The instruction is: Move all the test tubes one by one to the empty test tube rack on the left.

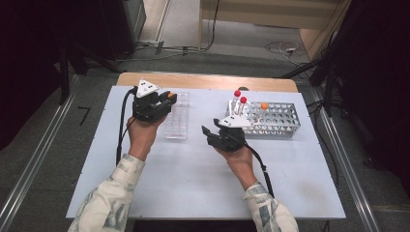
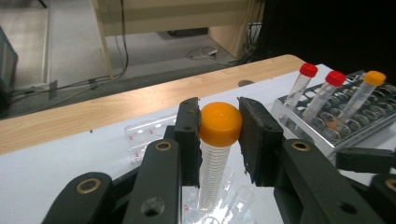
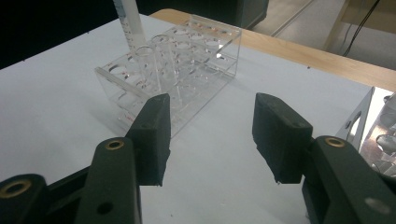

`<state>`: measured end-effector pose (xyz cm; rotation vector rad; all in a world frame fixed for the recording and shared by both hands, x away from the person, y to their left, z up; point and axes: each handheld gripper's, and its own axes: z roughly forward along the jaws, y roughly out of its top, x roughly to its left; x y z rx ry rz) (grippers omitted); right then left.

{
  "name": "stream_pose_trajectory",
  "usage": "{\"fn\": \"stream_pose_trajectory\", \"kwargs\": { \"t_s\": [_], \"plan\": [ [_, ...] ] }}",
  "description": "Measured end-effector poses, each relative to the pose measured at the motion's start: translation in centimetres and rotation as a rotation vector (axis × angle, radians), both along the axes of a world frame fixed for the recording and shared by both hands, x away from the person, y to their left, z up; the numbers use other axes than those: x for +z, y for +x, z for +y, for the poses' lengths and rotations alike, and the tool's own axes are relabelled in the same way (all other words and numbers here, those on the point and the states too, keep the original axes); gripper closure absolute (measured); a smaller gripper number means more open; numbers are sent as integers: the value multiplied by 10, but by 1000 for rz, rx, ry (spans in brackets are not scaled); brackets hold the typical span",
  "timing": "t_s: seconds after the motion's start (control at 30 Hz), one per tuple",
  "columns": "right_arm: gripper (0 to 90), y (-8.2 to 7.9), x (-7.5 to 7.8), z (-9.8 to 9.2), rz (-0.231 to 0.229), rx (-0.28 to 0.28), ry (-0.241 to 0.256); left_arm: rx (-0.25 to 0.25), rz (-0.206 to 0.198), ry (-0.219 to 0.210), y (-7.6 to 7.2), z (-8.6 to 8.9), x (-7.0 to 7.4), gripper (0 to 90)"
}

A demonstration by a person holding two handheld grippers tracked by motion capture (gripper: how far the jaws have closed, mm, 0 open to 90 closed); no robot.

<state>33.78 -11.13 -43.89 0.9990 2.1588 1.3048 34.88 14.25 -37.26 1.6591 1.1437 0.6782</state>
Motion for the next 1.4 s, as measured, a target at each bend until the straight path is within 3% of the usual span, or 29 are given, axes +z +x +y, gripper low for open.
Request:
{"fn": "stream_pose_trajectory", "kwargs": {
  "t_s": [0.33, 0.67, 0.9, 1.13, 1.4],
  "plan": [
    [453, 0, 1, -4, -3, -5, 1, 16, 16, 59, 6, -9, -18, 706],
    [453, 0, 0, -5, -4, -8, -4, 21, 72, 85, 10, -13, -44, 703],
    [453, 0, 0, -6, -5, -7, -7, 21, 84, 82, 11, -12, -47, 687],
    [453, 0, 5, -14, -18, -21, -7, 13, 76, 48, 7, -11, -42, 588],
    [448, 3, 13, -38, -31, -74, -3, 22, 67, 11, -2, -9, -33, 356]
  ]
}}
